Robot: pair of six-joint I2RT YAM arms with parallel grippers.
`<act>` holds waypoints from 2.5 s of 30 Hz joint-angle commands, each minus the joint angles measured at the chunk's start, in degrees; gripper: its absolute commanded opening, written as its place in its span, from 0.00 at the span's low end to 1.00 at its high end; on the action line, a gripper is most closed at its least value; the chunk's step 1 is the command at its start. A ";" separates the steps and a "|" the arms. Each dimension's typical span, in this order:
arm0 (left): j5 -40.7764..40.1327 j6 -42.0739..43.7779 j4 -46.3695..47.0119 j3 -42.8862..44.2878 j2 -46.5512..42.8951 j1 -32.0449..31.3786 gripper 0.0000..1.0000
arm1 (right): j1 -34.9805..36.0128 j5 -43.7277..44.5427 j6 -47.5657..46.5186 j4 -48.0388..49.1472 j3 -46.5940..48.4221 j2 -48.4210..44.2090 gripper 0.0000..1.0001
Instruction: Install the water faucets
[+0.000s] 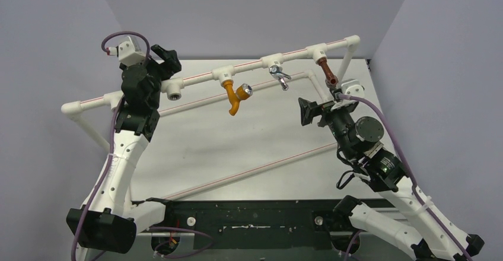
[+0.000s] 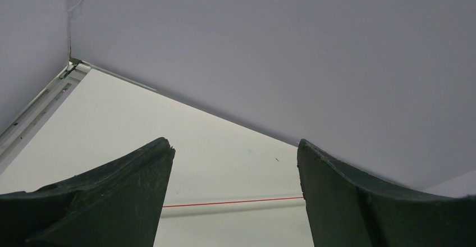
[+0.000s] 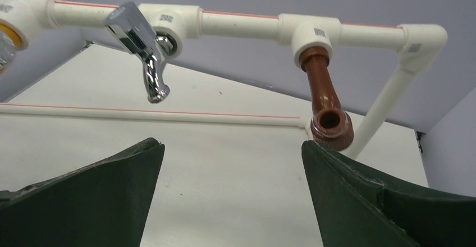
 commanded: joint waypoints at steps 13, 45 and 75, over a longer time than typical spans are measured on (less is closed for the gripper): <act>14.47 3.55 -7.49 2.97 -1.60 -0.63 0.83 | -0.43 26.50 13.37 -11.41 -9.80 1.90 1.00; 36.30 7.27 -6.66 5.65 -16.19 -6.23 0.83 | -22.10 5.75 4.60 42.76 -44.11 7.13 1.00; 27.50 16.94 -7.91 1.99 -23.19 -16.09 0.83 | -41.34 -20.15 0.90 78.79 -42.85 48.29 1.00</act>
